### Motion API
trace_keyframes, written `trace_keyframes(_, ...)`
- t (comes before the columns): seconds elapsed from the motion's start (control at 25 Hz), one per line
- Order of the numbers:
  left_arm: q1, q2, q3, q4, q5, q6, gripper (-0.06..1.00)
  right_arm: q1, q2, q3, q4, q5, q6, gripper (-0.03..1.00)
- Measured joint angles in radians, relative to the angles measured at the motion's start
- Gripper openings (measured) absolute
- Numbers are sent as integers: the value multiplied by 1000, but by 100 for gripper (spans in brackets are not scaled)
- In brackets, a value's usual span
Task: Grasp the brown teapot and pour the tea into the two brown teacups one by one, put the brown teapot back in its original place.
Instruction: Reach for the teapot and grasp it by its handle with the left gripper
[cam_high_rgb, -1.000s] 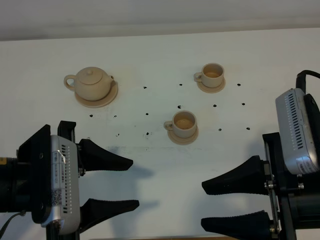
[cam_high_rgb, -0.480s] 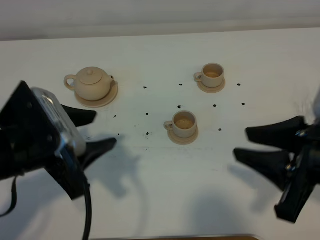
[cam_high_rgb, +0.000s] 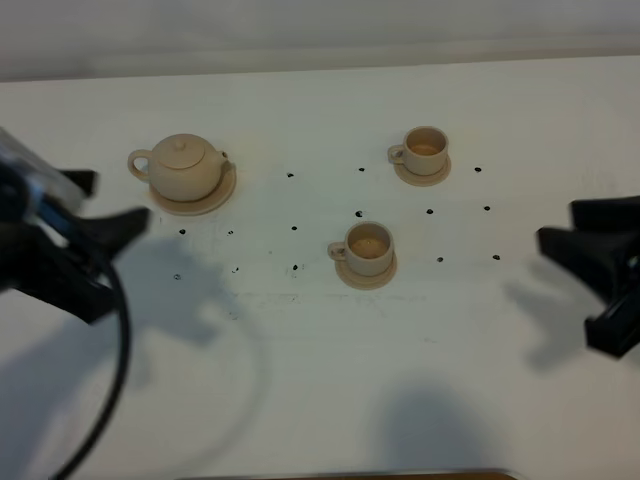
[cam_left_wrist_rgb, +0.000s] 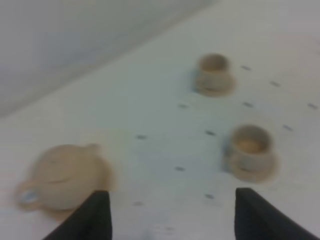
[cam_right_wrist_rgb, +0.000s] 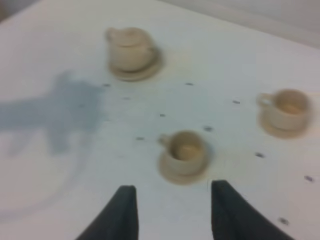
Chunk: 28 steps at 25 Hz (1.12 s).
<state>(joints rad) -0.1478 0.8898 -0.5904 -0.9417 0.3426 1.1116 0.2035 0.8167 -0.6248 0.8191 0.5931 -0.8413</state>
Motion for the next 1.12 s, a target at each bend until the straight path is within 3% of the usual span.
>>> trace_keyframes(0.28,226,-117,0,42,19,-86,51,-53,-2,-68,-344,30,331,36)
trace_keyframes(0.52,250,-172,0,202,71,-273,51,-54,-78,-79,-719,117,729,36)
trace_keyframes(0.6,250,-184,0,257,75,-348,51,-54,-136,-79,-802,155,828,36)
trace_keyframes(1.0,250,-302,0,511,135,-653,51,-54,-374,-56,-850,351,881,36)
trace_keyframes(1.12,250,-323,0,541,159,-701,51,-54,-453,-15,-847,410,883,36)
